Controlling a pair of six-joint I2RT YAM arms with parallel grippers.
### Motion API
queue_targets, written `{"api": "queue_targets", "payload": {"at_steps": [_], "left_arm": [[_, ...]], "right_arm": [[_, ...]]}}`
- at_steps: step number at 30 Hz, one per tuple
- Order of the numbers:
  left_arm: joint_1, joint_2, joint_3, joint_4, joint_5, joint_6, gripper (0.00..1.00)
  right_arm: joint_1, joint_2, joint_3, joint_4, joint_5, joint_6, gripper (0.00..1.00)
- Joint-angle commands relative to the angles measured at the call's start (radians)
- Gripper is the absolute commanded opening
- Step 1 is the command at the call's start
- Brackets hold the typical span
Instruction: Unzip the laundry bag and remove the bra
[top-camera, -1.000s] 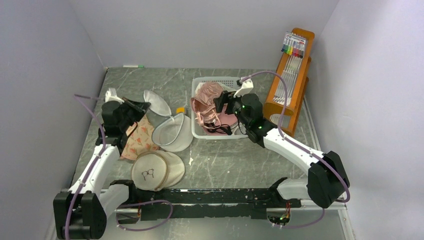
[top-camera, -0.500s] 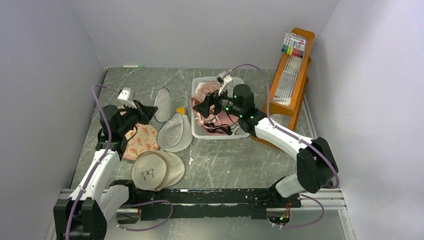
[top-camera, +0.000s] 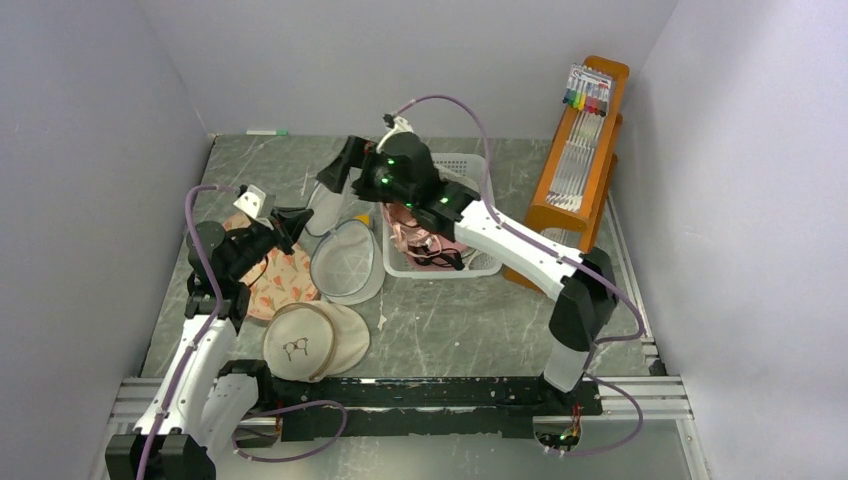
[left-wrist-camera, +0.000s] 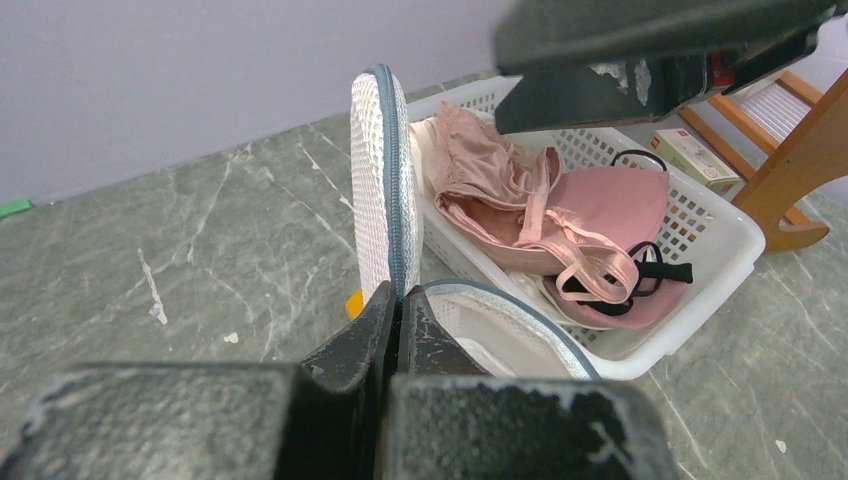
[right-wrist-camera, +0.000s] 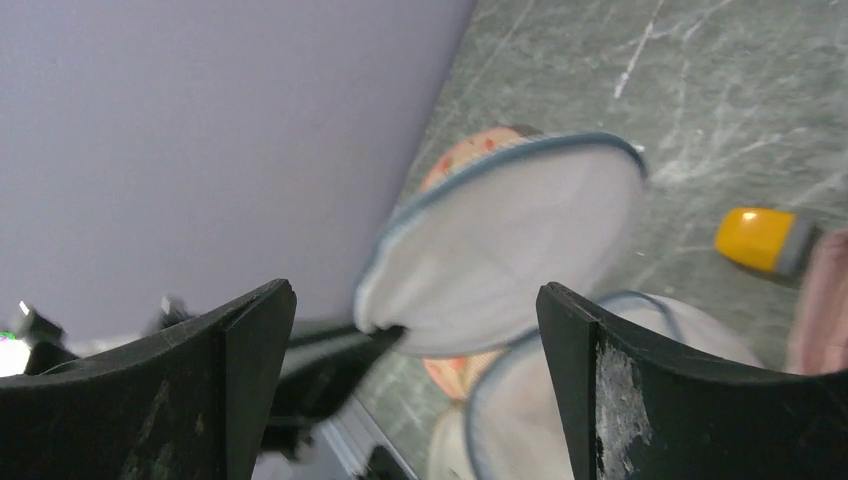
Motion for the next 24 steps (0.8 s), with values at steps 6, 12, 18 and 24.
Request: {"api": "queue_targets", "payload": {"at_steps": [6, 12, 18, 24], "left_arm": [[0.007, -0.032, -0.005, 0.032, 0.05, 0.052, 0.07], [0.007, -0.051, -0.008, 0.02, 0.038, 0.056, 0.07], [0.007, -0.062, 0.013, -0.035, -0.021, 0.054, 0.21], [0.007, -0.107, 0.015, -0.066, -0.054, 0.038, 0.76]], "right_arm": [[0.123, 0.179, 0.29, -0.328, 0.439, 0.245, 0.88], [0.128, 0.17, 0.228, -0.27, 0.45, 0.272, 0.4], [0.13, 0.063, 0.052, -0.061, 0.403, 0.269, 0.03], [0.13, 0.0, -0.091, 0.084, 0.397, 0.228, 0.0]]}}
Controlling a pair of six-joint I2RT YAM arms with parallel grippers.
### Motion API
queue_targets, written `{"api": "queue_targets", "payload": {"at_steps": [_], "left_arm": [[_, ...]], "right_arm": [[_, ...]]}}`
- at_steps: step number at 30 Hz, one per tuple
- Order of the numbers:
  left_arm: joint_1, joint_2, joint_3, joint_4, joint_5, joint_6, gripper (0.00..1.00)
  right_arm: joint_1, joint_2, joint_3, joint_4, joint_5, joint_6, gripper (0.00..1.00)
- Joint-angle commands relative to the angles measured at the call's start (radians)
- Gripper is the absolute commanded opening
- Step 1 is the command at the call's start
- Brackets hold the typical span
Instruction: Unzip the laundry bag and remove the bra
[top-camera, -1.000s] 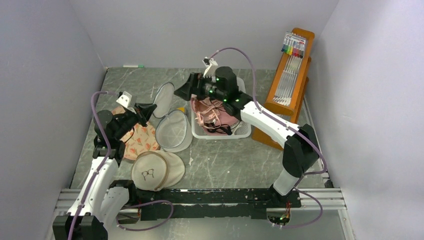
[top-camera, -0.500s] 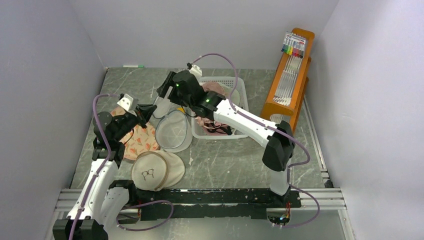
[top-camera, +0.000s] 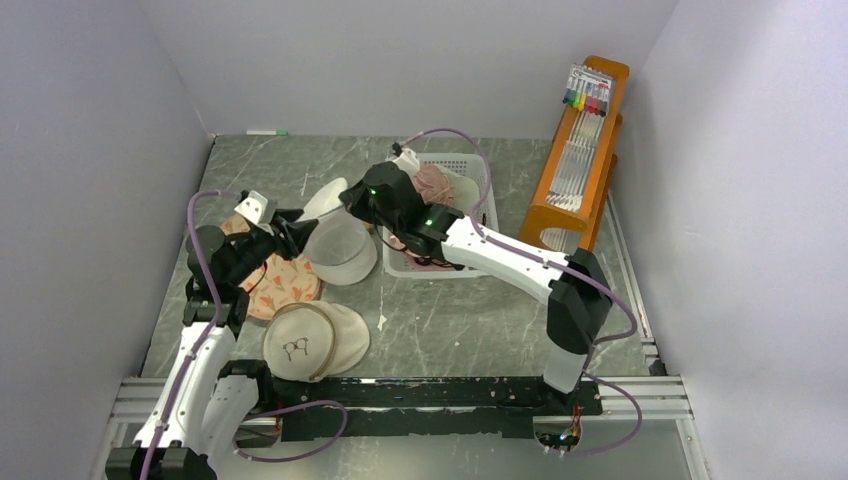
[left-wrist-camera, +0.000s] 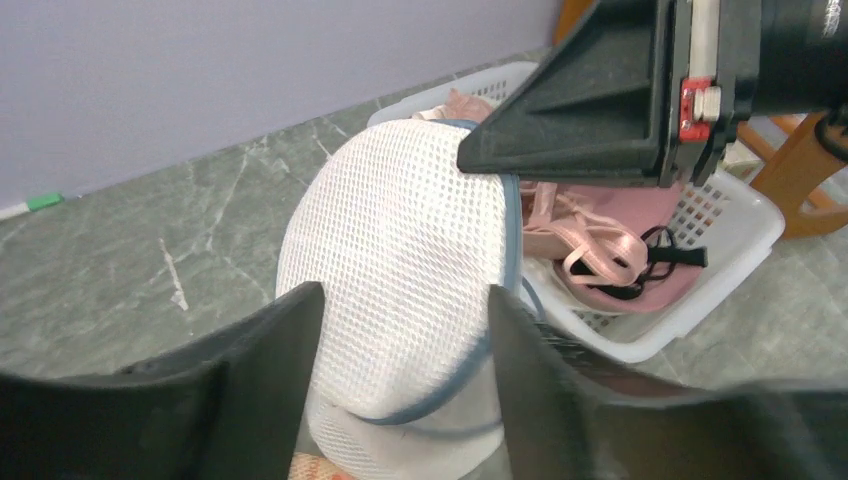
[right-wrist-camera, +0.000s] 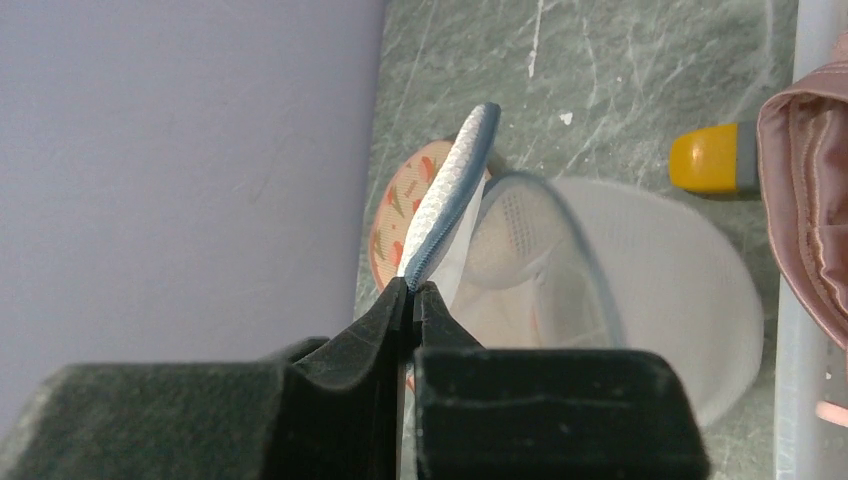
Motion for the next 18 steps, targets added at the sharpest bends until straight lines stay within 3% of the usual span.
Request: {"api": "queue_targets", "payload": {"at_steps": [1, 2, 3, 13, 15, 18], "left_arm": [[0.007, -0.06, 0.022, 0.017, -0.033, -0.008, 0.88], [0.008, -0.072, 0.021, 0.018, -0.038, -0.013, 0.97], [0.007, -0.086, 0.022, 0.013, -0.05, -0.014, 0.99], [0.007, -0.224, 0.01, -0.044, -0.307, -0.007, 0.96], [0.008, -0.236, 0.01, -0.05, -0.327, -0.005, 0.96], [0.008, -0.242, 0.011, -0.059, -0.345, -0.01, 0.96]], "right_arm": [[0.0, -0.051, -0.077, 0.143, 0.004, -0.049, 0.0], [-0.001, -0.055, -0.094, 0.159, -0.006, -0.061, 0.0], [0.0, -0.06, -0.109, 0.17, -0.011, -0.067, 0.0], [0.004, -0.113, -0.305, 0.301, 0.018, -0.099, 0.0], [0.005, -0.118, -0.324, 0.284, 0.033, -0.102, 0.06], [0.005, -0.132, -0.355, 0.246, 0.053, -0.126, 0.25]]}}
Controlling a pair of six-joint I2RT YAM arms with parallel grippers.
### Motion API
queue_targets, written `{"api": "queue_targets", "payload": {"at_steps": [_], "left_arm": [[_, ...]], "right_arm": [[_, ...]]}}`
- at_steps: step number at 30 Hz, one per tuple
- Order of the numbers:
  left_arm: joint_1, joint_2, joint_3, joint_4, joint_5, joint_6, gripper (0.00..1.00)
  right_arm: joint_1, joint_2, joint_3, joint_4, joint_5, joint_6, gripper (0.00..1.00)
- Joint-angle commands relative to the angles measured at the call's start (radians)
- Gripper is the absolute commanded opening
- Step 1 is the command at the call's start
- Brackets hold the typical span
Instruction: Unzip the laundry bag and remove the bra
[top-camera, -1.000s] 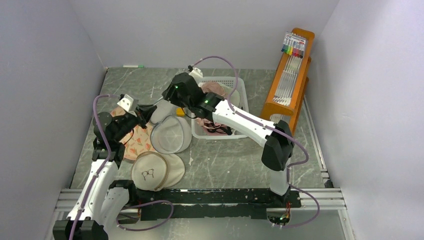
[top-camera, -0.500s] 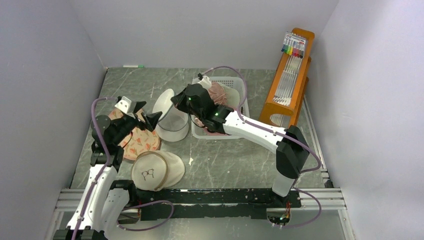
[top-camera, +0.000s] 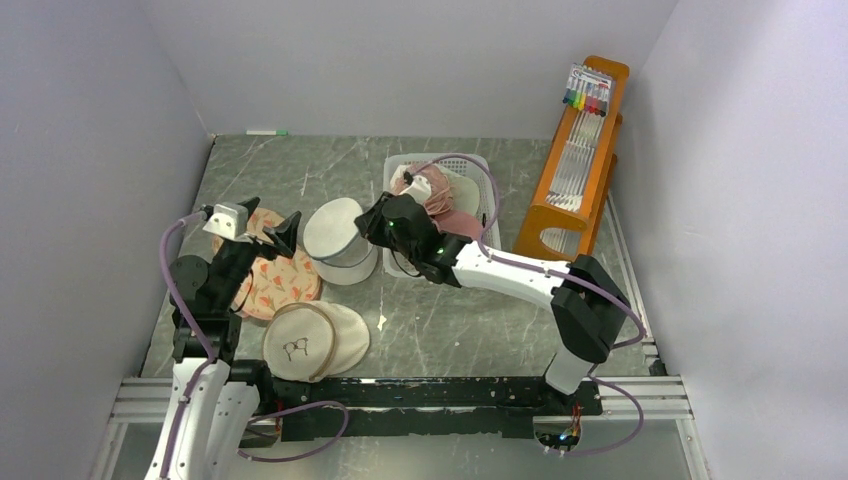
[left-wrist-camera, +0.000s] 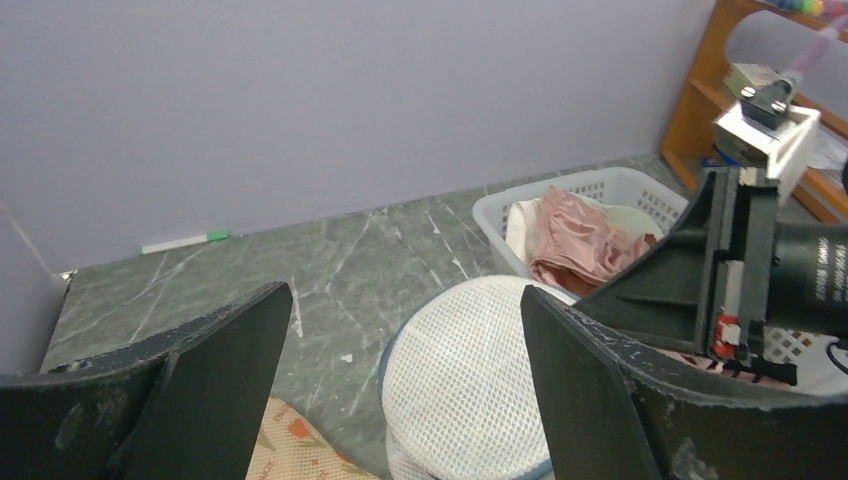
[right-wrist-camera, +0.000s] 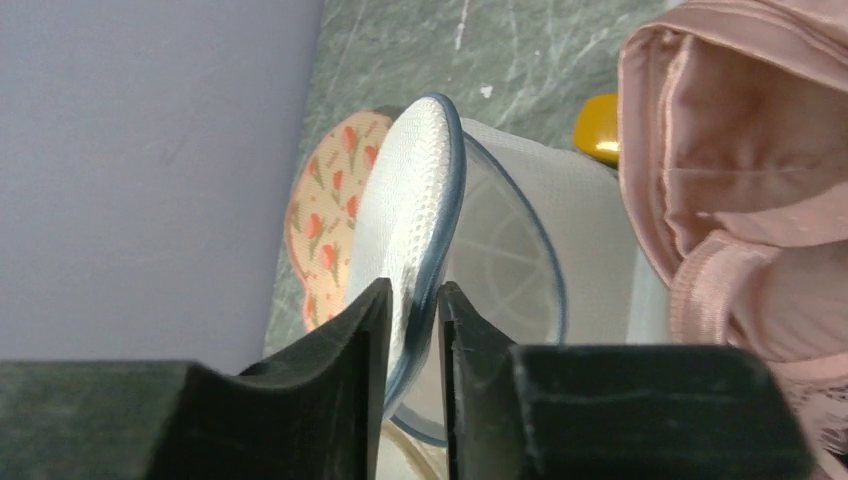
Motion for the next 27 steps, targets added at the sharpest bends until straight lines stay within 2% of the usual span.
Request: {"api": "queue_targets", "payload": {"at_steps": [1, 4, 8, 10, 13, 15, 17, 20, 27], "left_arm": [[0.009, -0.015, 0.012, -0.02, -0.08, -0.001, 0.96], [0.008, -0.016, 0.014, -0.023, -0.08, -0.006, 0.96], [0.007, -0.011, 0.019, -0.028, -0.082, -0.009, 0.96], [0.007, 0.0, 0.032, -0.04, -0.078, -0.013, 0.96], [0.008, 0.037, 0.077, -0.075, -0.07, -0.049, 0.98], [0.007, 0.076, 0.145, -0.117, -0.06, -0.076, 0.97], [0.008, 0.12, 0.241, -0.16, -0.083, -0.123, 0.97], [0.007, 0.192, 0.359, -0.217, -0.106, -0.165, 0.98], [0.008, 0.285, 0.544, -0.292, -0.109, -0.212, 0.99]], "right_arm": [[0.004, -0.062, -0.046, -0.009, 0.062, -0.063, 0.31], [0.004, -0.118, -0.089, -0.042, 0.103, -0.154, 0.47], [0.002, -0.24, -0.165, -0.054, 0.119, -0.386, 0.68], [0.001, -0.317, -0.206, -0.063, 0.067, -0.551, 0.72], [0.002, -0.447, -0.217, -0.132, 0.054, -0.686, 0.78], [0.001, -0.551, -0.203, -0.194, 0.071, -0.737, 0.8], [0.002, -0.641, -0.197, -0.252, 0.077, -0.795, 0.87], [0.002, -0.736, -0.118, -0.351, 0.096, -0.864, 0.91], [0.001, -0.879, 0.035, -0.482, 0.203, -0.978, 0.95]]}}
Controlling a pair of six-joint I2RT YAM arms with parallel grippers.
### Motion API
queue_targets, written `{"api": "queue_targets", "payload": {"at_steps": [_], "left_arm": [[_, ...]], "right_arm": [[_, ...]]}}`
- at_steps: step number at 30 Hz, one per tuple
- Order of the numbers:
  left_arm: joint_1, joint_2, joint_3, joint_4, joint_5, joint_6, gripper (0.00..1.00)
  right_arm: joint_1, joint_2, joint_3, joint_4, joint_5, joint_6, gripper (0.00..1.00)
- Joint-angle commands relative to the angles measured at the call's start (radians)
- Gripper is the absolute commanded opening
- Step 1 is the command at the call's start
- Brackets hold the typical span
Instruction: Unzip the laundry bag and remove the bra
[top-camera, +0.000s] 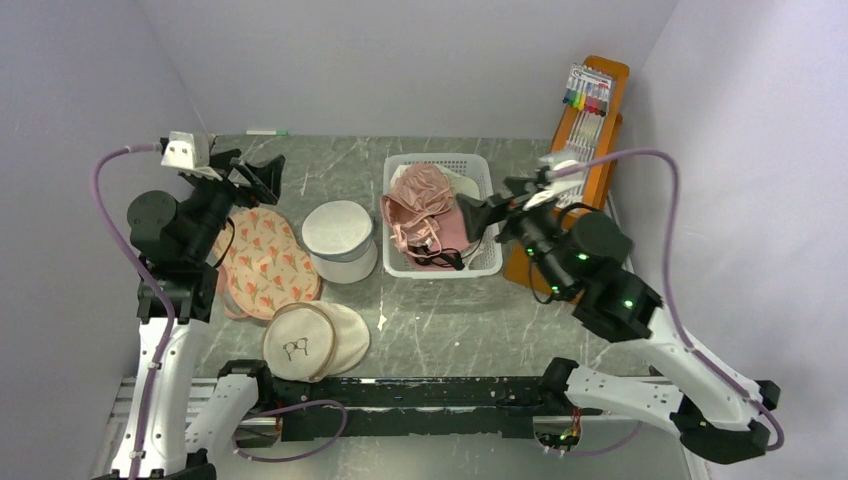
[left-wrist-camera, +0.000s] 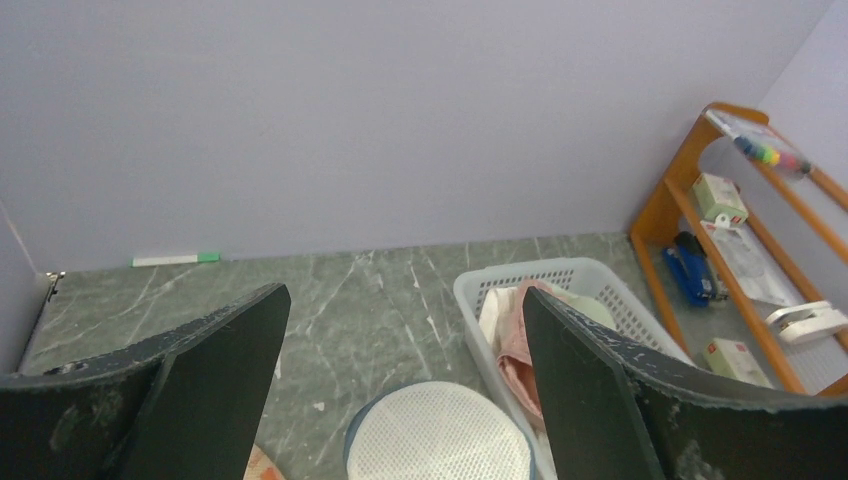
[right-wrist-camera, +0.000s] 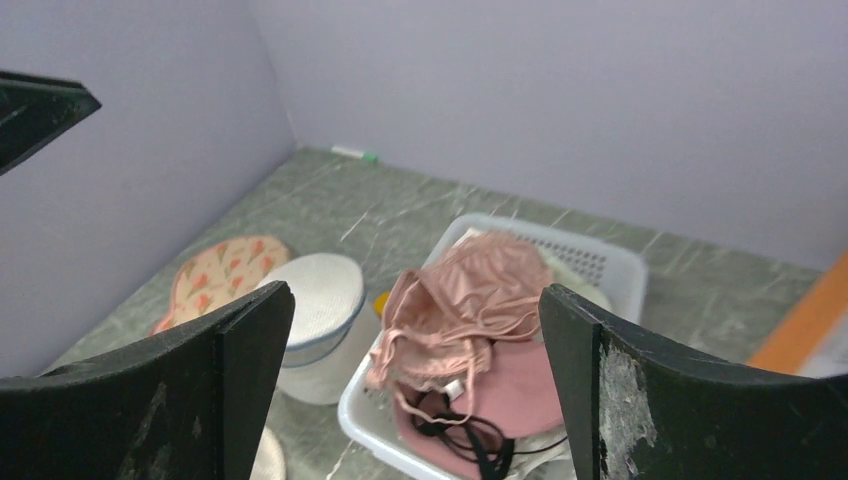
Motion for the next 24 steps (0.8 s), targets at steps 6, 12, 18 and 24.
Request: {"api": "queue_targets", "payload": {"at_steps": [6, 12, 18, 24], "left_arm": [[0.008, 0.026, 0.055, -0.047, 0.025, -0.071, 1.0], [0.008, 0.056, 0.049, -0.138, 0.098, -0.086, 0.98], [0.007, 0.008, 0.066, -0.103, 0.065, -0.092, 0.99], [0.007, -0.019, 0.068, -0.095, 0.057, -0.139, 1.0]], "right_arm": [[0.002, -0.108, 0.15, -0.128, 0.11, -0.16, 1.0], [0.002, -0.167, 0.153, -0.114, 0.11, -0.188, 1.0], [0.002, -0.212, 0.139, -0.068, 0.148, -0.204, 1.0], [0.002, -0.211, 0.129, -0.054, 0.172, -0.226, 1.0]]}}
